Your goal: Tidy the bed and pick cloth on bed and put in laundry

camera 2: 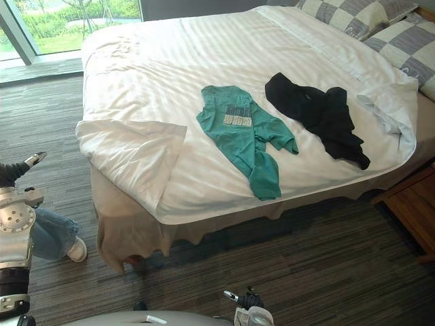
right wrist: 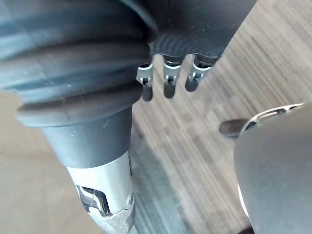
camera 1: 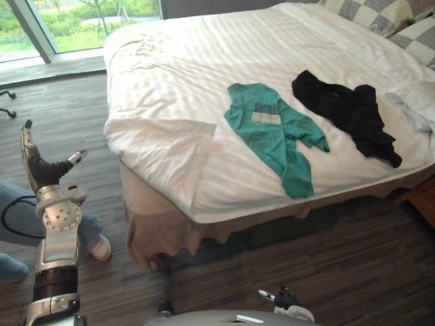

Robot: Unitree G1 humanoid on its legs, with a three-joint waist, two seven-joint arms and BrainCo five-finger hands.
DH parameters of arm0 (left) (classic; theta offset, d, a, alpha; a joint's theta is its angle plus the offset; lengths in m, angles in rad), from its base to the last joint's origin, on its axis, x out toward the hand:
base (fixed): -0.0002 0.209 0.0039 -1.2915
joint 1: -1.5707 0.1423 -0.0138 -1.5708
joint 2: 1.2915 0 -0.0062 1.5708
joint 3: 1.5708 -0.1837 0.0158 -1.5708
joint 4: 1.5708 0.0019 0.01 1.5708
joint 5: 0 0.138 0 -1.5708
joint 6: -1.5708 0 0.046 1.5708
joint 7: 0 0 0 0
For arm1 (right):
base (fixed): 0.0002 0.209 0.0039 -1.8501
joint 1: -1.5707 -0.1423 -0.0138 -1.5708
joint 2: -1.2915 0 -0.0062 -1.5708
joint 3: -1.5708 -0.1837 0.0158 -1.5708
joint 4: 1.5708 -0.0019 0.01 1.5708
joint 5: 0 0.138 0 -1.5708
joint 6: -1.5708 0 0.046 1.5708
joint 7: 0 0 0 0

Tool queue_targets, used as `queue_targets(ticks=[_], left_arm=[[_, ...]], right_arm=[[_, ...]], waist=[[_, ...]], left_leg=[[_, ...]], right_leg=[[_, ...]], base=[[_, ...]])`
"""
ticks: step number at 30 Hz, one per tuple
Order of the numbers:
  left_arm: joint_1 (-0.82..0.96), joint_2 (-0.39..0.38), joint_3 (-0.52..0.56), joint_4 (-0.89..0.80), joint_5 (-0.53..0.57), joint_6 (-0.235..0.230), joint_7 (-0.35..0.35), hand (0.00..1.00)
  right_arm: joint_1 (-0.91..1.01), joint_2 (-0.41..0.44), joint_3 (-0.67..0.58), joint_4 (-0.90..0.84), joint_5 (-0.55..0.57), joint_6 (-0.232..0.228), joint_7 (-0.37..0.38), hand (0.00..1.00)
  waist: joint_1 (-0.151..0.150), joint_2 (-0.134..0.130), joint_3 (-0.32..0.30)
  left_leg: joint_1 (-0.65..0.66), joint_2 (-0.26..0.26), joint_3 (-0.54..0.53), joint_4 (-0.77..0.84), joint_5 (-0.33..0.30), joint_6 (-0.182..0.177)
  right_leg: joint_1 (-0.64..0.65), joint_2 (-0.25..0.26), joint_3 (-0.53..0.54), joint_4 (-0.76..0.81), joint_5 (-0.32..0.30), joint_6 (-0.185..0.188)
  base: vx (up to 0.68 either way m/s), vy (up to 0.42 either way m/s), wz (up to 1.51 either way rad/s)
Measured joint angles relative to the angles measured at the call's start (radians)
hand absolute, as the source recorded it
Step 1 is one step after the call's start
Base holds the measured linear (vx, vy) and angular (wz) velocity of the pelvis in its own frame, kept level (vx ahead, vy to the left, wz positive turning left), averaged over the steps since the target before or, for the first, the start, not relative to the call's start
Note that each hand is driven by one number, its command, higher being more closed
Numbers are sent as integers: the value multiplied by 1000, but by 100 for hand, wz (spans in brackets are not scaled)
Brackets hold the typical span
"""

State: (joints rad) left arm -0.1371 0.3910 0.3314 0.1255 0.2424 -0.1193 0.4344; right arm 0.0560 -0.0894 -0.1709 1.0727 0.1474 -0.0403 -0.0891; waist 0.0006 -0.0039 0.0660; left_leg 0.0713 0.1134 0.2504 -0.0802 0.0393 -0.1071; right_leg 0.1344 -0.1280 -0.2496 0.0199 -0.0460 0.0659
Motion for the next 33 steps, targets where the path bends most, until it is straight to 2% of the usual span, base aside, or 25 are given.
queue_targets(ticks=[5,10,13,17,18,19,21,24,28,33], left_arm=[[-6,49,-21,0,41,3,-1,0],[-129,112,-88,1,122,37,1,0],[-271,190,-195,7,194,61,-2,0],[-461,195,-310,79,281,81,-8,0],[-545,196,-370,135,300,87,-16,0],[-561,196,-381,145,305,90,-20,0],[-658,202,-436,201,315,106,-33,0],[-845,224,-515,271,332,130,-50,0],[-998,225,-589,340,332,168,-71,0],[-1139,227,-663,361,351,202,-82,0]], right_arm=[[3,2,-8,-6,-32,0,13,0],[24,1,-30,-36,-35,-2,16,0],[23,-2,-30,-42,-35,-3,16,0],[20,-14,-28,-66,-35,-4,16,0],[15,-22,-25,-76,-35,-5,16,0],[13,-23,-24,-76,-35,-5,15,0],[-5,-27,-15,-77,-35,-5,15,0],[-53,-20,-8,-96,-33,-8,12,0],[-63,1,-11,-183,-25,-20,-8,0],[-50,64,10,-351,-6,-32,-26,0]], waist=[[5,0,-3],[3,2,-4],[-5,7,-3],[-29,34,-1],[-40,44,8],[-40,44,9],[-50,41,32],[-71,21,102],[-78,6,175],[-54,4,212]], left_leg=[[-1,9,25,0,0,0],[-28,6,24,0,6,1],[-67,-1,24,-1,33,9],[-117,5,26,-7,60,12],[-144,9,30,-7,76,14],[-150,10,32,-7,78,15],[-181,18,53,-7,94,19],[-286,23,76,1,120,27],[-464,48,77,150,95,46],[-577,85,89,237,54,40]], right_leg=[[-21,3,23,1,18,0],[-58,3,23,1,23,5],[-98,-4,25,0,23,7],[-160,1,52,5,33,31],[-193,5,63,7,47,30],[-201,6,67,8,50,30],[-246,13,90,24,69,29],[-405,13,126,107,78,31],[-544,8,132,167,100,35],[-634,13,129,188,104,28]], base=[[-32,-11,-15],[-91,-11,-7],[-152,-13,-5],[-209,-3,-9],[-184,10,-17],[-174,14,-26],[-114,7,-29],[-177,14,-24],[-104,2,-4],[-43,-2,-9]])
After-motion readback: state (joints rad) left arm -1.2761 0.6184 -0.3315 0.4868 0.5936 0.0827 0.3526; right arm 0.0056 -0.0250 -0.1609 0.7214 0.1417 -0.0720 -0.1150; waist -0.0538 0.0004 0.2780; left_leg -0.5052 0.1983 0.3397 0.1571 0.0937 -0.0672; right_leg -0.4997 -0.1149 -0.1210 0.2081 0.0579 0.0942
